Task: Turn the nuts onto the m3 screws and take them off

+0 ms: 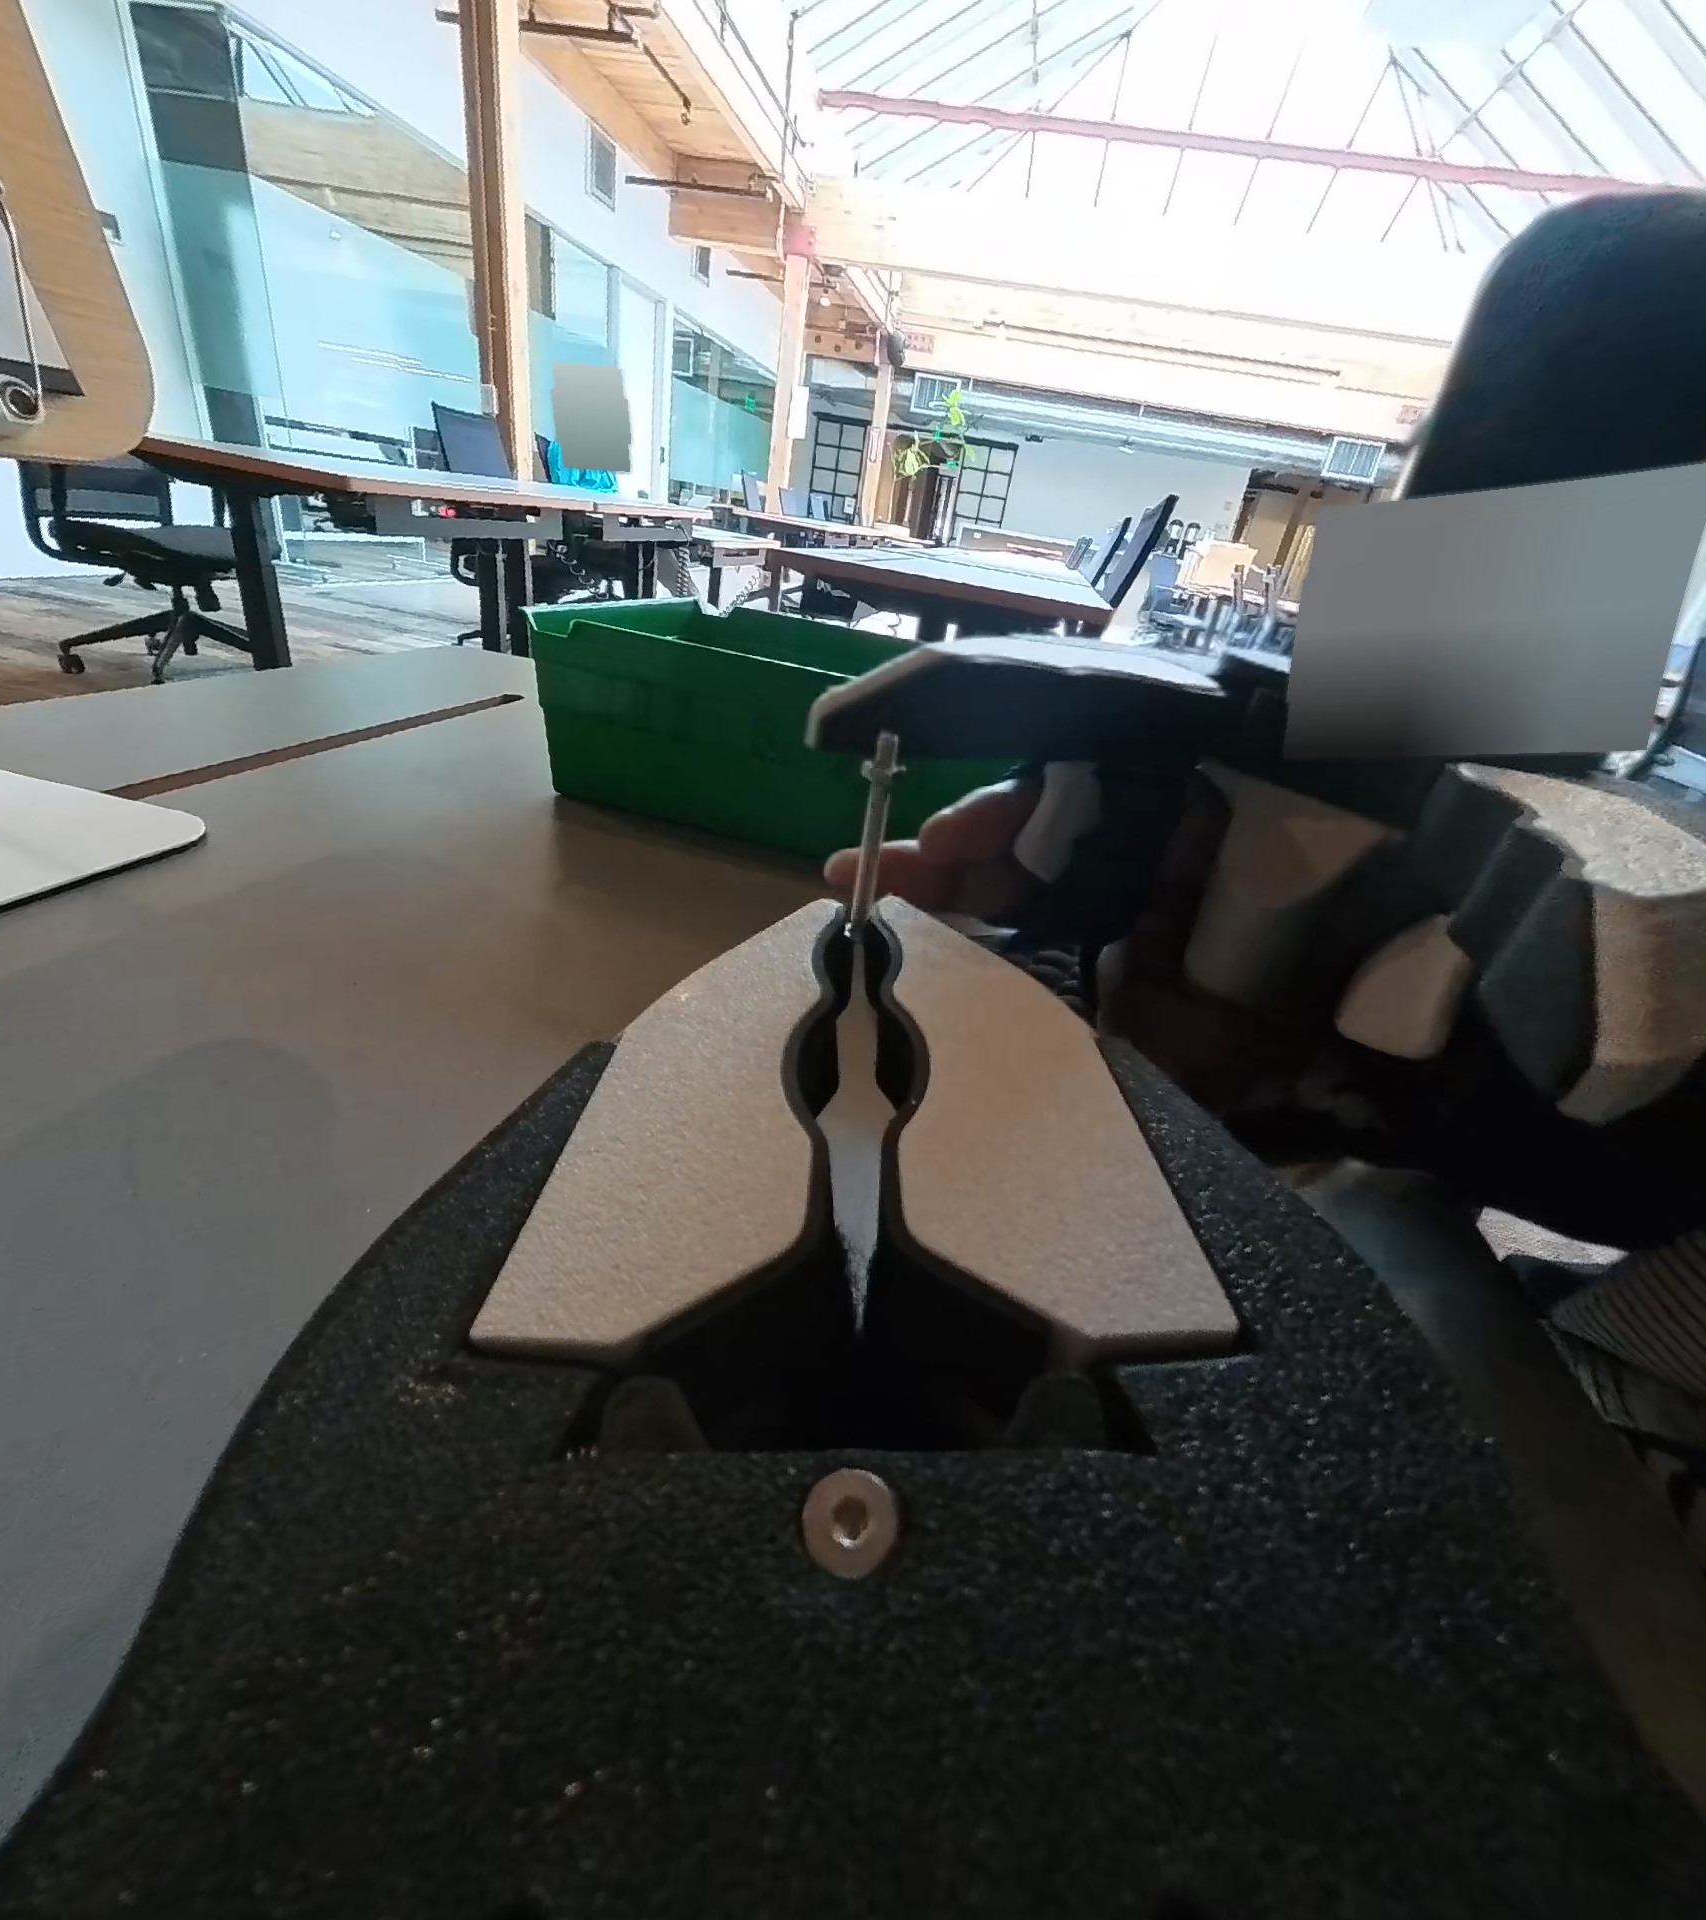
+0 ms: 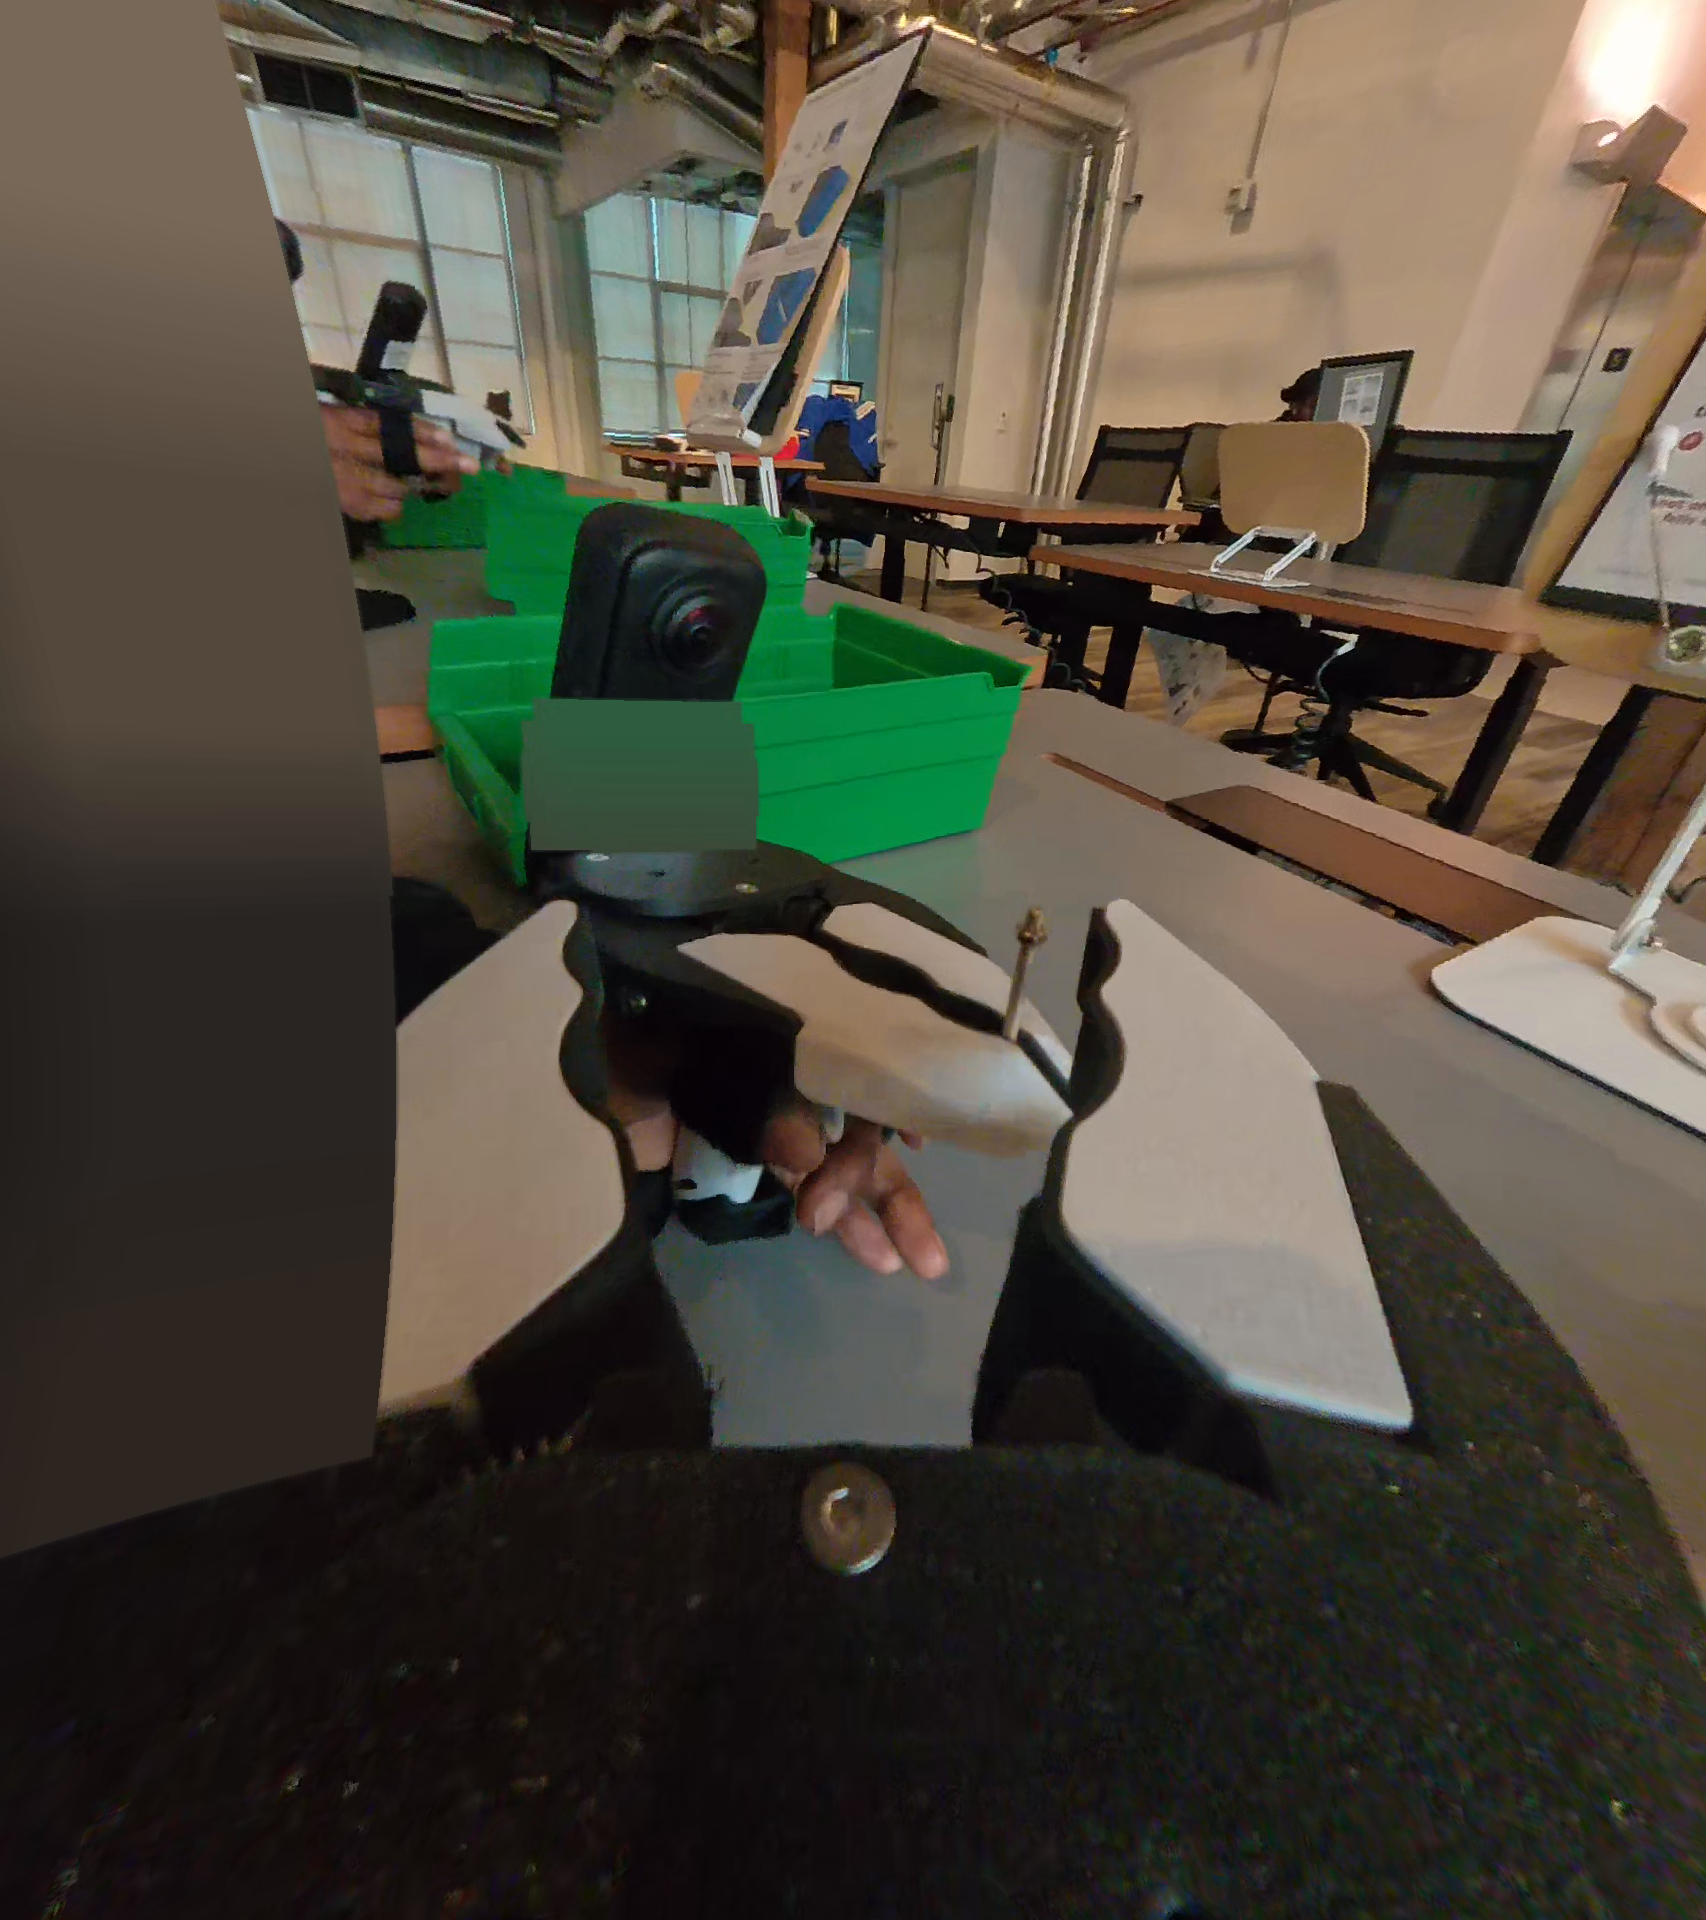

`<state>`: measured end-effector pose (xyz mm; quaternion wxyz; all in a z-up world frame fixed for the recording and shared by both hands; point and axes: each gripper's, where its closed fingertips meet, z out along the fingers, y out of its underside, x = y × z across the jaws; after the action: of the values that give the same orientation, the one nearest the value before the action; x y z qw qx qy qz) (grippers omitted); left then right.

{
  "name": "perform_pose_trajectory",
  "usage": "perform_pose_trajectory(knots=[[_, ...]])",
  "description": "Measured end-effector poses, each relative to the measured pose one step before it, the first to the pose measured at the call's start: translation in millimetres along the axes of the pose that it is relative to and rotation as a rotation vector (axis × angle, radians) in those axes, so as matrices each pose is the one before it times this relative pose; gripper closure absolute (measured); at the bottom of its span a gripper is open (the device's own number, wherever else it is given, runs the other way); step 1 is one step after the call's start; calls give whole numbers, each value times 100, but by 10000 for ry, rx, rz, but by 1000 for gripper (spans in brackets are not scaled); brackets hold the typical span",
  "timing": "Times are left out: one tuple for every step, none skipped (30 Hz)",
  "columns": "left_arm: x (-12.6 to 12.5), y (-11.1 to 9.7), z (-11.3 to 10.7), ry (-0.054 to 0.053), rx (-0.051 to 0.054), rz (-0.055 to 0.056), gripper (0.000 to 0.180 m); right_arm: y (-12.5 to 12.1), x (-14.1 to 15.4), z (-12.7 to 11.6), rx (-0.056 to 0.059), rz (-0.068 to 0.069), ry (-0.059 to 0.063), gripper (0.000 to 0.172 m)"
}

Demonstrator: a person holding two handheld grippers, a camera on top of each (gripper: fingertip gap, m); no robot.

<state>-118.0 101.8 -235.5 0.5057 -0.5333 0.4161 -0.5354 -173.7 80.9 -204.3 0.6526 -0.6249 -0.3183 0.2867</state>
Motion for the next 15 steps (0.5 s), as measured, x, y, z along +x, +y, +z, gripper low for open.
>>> perform_pose_trajectory(knots=[[1,11,15,1,-7,3,180,61,0,365,-23,3,-65,84],[-10,2,-1,-4,-3,-7,180,113,-50,352,-59,-27,-73,84],[-14,-2,1,-1,-1,-11,180,124,-71,297,-70,-22,-69,84],[-17,7,1,-2,0,-10,180,61,-122,216,-41,-12,-79,83],[-17,-8,-6,-10,4,-9,180,20,-141,127,-3,1,-60,82],[-30,-6,-2,-12,9,-10,180,-20,-90,21,11,-17,-3,83],[-32,-21,-20,-21,13,-11,180,-7,-61,-96,-9,-39,33,83],[-49,-8,-12,-20,8,-13,180,20,-52,-183,-22,-43,41,83],[-25,-10,-5,-11,5,-14,180,25,-62,-235,-34,-41,37,83],[-24,-7,-6,-7,2,-8,180,18,-105,-278,-37,-38,19,83],[-1,5,2,0,3,-2,180,17,-105,-322,-28,-24,27,83],[0,-6,-7,-5,5,4,180,5,-114,-338,-10,-14,27,83],[8,-2,1,2,3,6,180,-3,-86,-330,5,-12,29,83],[1,-2,7,1,-5,4,180,-22,-16,-288,24,-12,41,83],[17,20,10,4,-11,13,180,-37,113,-198,30,-25,86,84]])
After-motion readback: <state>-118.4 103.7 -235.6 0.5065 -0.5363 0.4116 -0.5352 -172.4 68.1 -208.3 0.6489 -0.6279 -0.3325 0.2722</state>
